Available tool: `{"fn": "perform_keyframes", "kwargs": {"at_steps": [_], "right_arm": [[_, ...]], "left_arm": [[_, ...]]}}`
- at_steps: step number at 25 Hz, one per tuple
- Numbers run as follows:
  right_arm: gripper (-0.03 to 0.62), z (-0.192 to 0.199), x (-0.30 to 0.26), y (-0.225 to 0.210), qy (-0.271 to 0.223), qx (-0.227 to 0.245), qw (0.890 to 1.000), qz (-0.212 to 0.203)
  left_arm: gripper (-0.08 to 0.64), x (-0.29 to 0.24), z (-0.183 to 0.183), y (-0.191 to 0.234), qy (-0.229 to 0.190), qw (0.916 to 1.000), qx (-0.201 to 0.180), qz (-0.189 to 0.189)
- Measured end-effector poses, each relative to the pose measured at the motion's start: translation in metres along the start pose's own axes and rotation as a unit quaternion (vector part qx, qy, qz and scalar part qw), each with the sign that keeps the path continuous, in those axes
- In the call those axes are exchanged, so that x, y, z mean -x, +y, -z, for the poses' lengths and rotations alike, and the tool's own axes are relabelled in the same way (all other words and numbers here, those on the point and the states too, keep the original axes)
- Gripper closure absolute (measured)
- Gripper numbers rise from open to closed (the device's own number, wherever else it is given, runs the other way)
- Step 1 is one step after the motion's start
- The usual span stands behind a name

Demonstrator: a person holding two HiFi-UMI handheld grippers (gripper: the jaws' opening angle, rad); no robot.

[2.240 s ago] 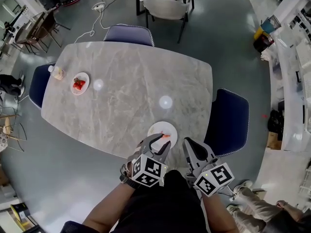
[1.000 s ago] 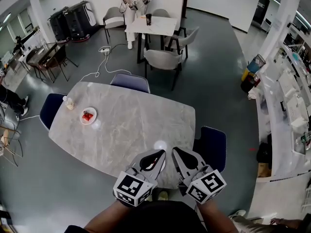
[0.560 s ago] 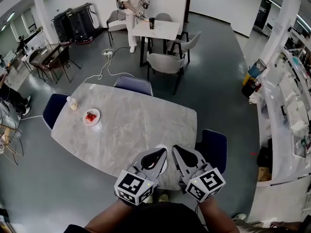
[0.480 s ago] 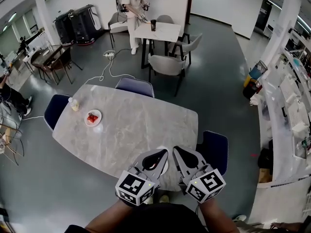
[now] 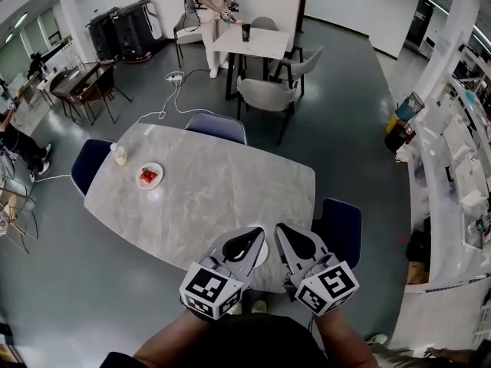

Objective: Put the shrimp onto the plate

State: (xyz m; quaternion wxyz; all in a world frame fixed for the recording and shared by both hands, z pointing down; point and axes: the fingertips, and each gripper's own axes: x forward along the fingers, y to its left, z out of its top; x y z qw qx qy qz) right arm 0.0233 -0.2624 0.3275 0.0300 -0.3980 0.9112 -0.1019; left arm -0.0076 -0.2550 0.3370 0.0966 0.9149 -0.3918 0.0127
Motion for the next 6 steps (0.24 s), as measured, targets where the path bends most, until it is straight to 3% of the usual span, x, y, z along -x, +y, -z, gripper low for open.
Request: {"fn": "perform_keyframes", "kwargs": {"at_steps": [6], "right_arm": [[0.592,0.0012,0.0005,0.0094,0.0,0.002,1.0,0.0]], "left_arm": [[0.551,0.0088,0.0023,-0.0003,0.002,1.0,0.001,-0.001]]}}
